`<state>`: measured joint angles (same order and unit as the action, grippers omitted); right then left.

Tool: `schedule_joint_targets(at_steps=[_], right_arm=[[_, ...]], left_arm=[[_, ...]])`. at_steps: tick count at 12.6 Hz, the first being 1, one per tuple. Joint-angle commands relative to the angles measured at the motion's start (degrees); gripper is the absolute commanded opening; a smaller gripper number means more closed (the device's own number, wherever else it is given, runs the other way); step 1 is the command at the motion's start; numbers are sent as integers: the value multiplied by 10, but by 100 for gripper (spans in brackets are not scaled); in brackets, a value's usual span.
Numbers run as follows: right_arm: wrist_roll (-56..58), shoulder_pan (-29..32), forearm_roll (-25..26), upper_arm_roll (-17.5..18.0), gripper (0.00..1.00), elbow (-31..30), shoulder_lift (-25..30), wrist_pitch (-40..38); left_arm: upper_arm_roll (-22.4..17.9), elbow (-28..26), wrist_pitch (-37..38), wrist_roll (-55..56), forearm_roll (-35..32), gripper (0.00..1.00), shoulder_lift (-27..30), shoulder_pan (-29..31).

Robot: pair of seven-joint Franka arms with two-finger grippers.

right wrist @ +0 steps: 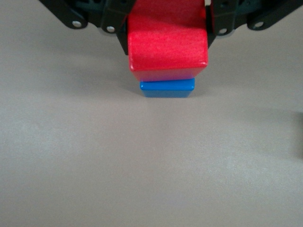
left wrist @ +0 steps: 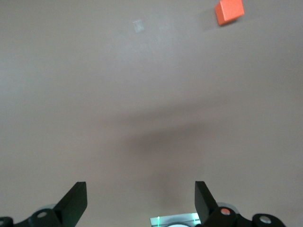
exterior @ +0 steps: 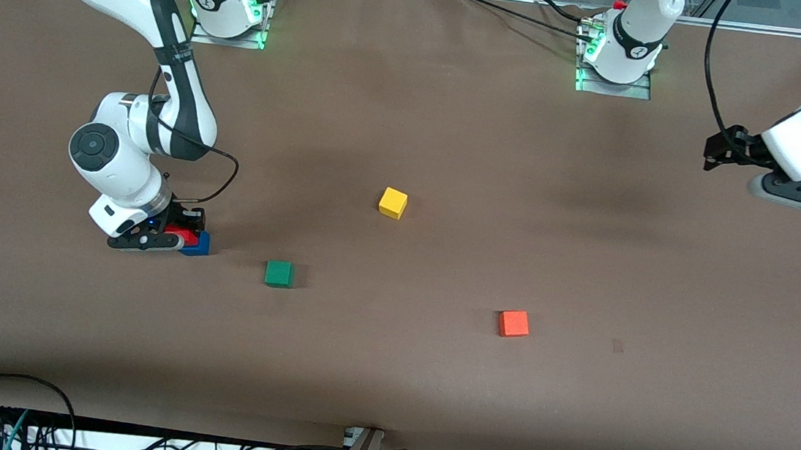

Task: Pass red block to right arm, stack on blue
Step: 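Lower the red cube onto the blue cube and open the right gripper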

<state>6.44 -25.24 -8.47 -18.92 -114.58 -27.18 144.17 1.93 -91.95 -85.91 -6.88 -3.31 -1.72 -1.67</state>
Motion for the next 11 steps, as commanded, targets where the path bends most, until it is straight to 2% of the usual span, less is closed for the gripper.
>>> schedule_joint_targets(at_steps=[1, 4, 5, 6, 7, 11], right_arm=[[-12, -3, 9, 0, 0, -8, 3, 13], [-12, -3, 9, 1, 7, -9, -1, 16], [-12, -3, 9, 1, 16, -8, -1, 16], [-12, -3, 9, 0, 47, -8, -2, 16], [-11, -3, 9, 0, 97, -7, -1, 16], [-10, -2, 9, 0, 100, -6, -1, 14]], left_arm=[[1, -24, -19, 8, -7, 100, 12, 7], [2, -15, -12, 2, 2, 100, 7, 7], [-1, -16, -10, 1, 9, 100, 8, 8], [-2, -17, -9, 3, 10, 100, 8, 7], [-2, -11, -11, 8, 12, 100, 1, 7], [2, 8, -11, 3, 12, 100, -17, 5]])
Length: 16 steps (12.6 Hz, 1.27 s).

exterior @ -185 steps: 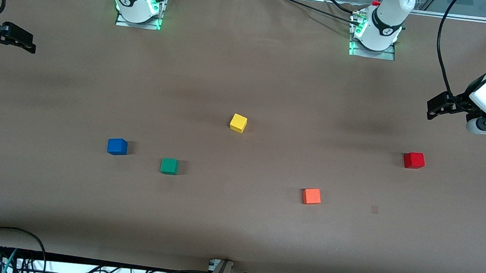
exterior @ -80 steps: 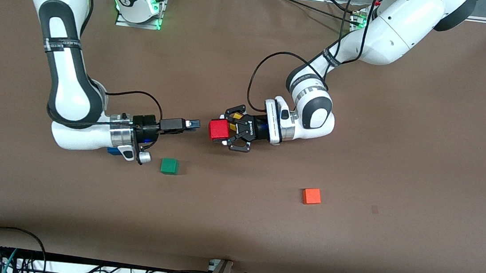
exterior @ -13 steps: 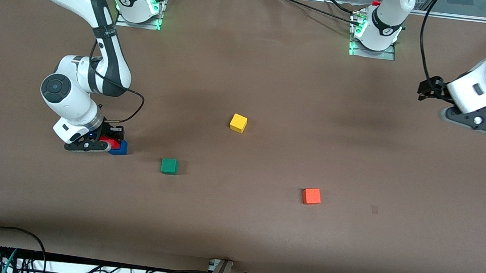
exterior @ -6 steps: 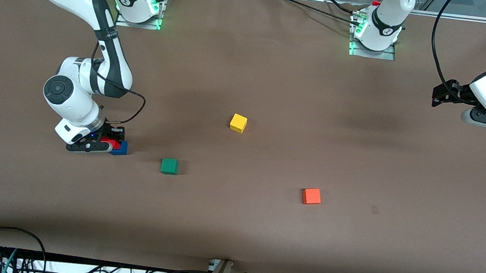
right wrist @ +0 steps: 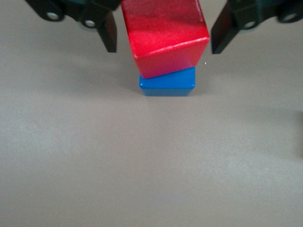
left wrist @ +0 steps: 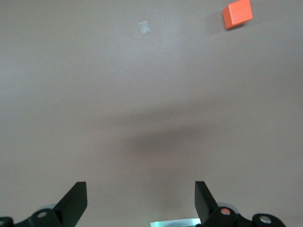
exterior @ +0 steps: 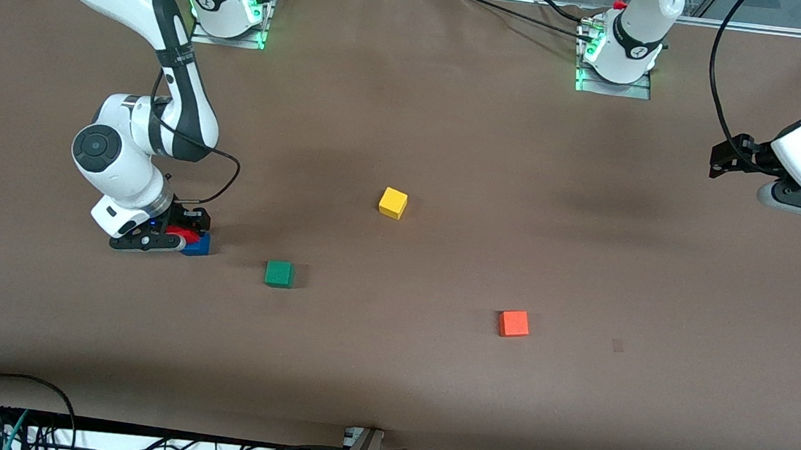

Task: Pass red block to right arm, stack on blue

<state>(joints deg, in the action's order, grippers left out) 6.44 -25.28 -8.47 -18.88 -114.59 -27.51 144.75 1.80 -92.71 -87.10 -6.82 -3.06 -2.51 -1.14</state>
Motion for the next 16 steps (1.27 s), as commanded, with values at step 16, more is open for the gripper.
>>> schedule_joint_targets(at_steps=[16], right_arm=[[18, 5, 10, -67, 100, 230, 32, -405]], left_arm=[[4, 17, 0, 1, 9, 100, -19, -5]])
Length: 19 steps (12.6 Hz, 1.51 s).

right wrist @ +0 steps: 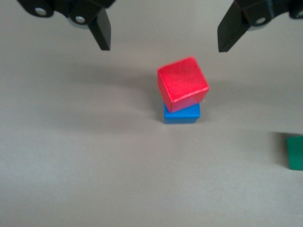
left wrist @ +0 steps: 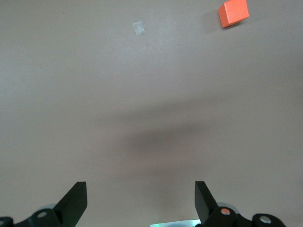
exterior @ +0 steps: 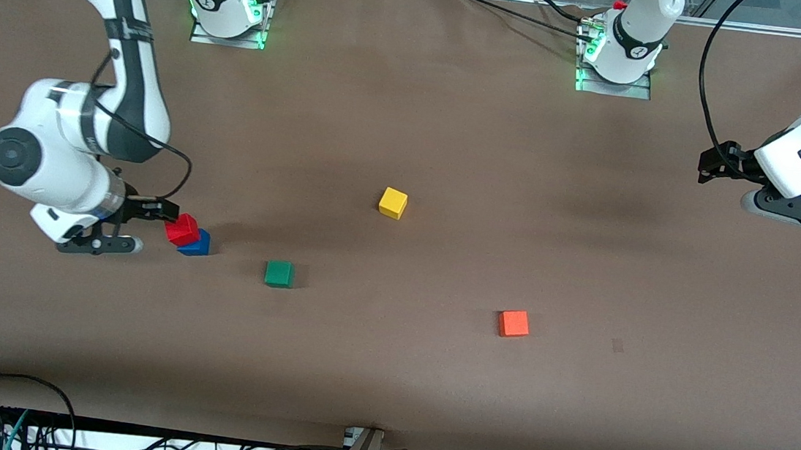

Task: Pass red block to right arm, stack on blue

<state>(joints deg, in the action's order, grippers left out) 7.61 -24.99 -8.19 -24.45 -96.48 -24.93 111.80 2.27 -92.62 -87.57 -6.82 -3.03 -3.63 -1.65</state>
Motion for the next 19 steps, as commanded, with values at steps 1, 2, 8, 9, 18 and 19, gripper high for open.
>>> schedule_joint_targets(at_steps=[1, 2, 8, 9, 18, 19], right_arm=[[7, 2, 7, -17, 100, 81, 10, -123], [6, 2, 7, -19, 100, 116, 12, -172], [-1, 13, 7, -25, 100, 221, 50, -332], [-1, 26, 11, -14, 100, 212, 68, -333], [0, 166, 87, 159, 100, 101, 246, -329], [2, 167, 88, 162, 100, 96, 254, -332]], left_arm=[[-1, 16, 5, 1, 8, 100, -8, 1], [-1, 16, 5, 3, 8, 100, -8, 0], [-1, 16, 5, 3, 8, 100, -7, -2], [-1, 17, 5, 3, 8, 100, -8, -2], [-1, 17, 5, 2, 8, 100, -8, -3], [-1, 17, 5, 3, 8, 100, -7, -3]])
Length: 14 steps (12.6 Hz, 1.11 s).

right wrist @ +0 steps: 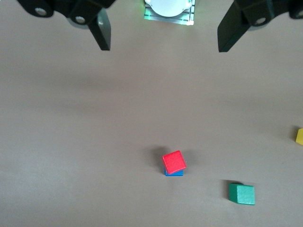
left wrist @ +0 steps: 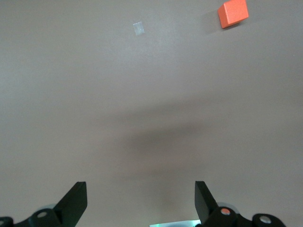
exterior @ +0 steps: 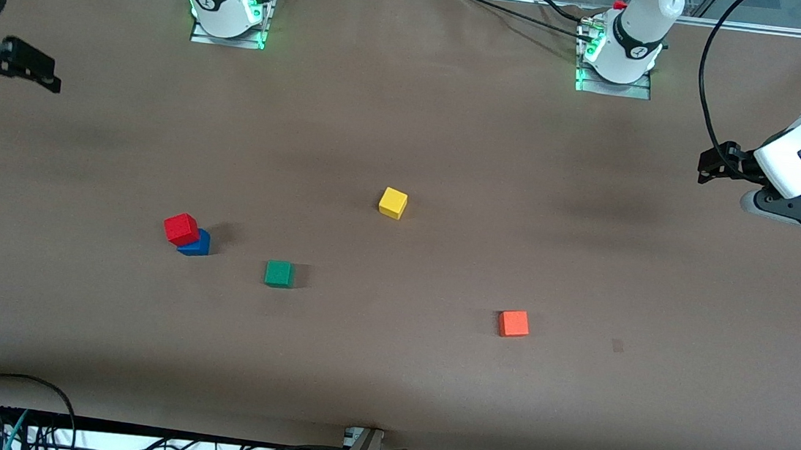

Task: Pass red block to right arm, stack on blue

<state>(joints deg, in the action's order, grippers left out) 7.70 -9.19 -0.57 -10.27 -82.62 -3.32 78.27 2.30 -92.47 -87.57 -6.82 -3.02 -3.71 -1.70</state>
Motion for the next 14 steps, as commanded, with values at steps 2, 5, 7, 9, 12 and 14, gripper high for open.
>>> schedule_joint_targets(at_steps=[2, 5, 7, 9, 12, 14], right_arm=[[4, 8, 14, 21, 100, -44, 42, -19], [4, 4, 15, 17, 100, -27, 25, -19], [3, 5, 15, 17, 100, -25, 18, -18], [3, 6, 14, 17, 100, -24, 17, -15], [3, 7, 14, 17, 100, -22, 12, -13], [4, 7, 14, 16, 100, -22, 10, -13]], left_arm=[[-1, 15, 5, 4, 8, 100, -7, -2], [-1, 15, 6, 7, 8, 100, -7, -2], [0, 16, 6, 5, 8, 100, -6, -2], [0, 16, 7, 8, 8, 100, -6, -2], [0, 15, 6, 7, 8, 100, -7, -2], [0, 18, 6, 9, 7, 100, -7, -4]])
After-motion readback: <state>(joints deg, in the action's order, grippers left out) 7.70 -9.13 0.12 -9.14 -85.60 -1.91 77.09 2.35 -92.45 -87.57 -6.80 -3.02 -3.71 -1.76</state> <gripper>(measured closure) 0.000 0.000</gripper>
